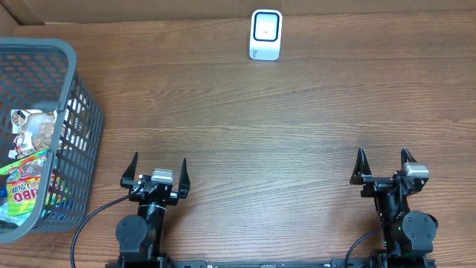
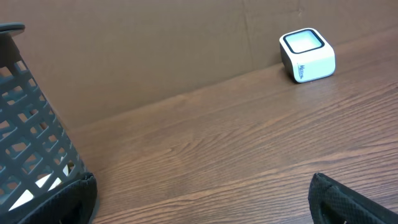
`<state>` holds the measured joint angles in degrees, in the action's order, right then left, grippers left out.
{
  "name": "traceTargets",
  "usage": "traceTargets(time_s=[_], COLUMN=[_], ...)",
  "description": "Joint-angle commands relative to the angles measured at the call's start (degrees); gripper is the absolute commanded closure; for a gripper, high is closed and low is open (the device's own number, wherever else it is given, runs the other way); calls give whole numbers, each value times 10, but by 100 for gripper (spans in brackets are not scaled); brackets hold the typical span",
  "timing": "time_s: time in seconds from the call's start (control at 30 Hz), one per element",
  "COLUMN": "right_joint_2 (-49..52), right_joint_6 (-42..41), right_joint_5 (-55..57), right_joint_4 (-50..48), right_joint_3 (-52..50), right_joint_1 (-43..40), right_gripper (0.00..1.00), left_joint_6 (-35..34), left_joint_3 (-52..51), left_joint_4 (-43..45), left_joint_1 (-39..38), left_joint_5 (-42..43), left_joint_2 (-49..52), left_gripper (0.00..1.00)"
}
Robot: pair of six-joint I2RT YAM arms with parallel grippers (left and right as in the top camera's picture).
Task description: Scan the item barcode
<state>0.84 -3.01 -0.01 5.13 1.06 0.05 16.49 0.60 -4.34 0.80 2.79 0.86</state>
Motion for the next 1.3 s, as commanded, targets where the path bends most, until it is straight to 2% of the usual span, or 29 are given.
traceTargets(time_s=[0.0, 1.27], right_joint_2=[-6, -6], right_joint_6=[-4, -4], right_joint_5=[0, -12], right_joint_4=[-3, -14], right_joint_3=[-6, -1], right_joint_1=[3, 3], right_gripper=[0, 0], left_joint_6=[-9, -17], left_joint_3=[-3, 0], left_joint_4=[0, 18], left_joint_1=[3, 3], left_joint_5=[-4, 18], left_joint_2=[-3, -3], left_gripper=[0, 0])
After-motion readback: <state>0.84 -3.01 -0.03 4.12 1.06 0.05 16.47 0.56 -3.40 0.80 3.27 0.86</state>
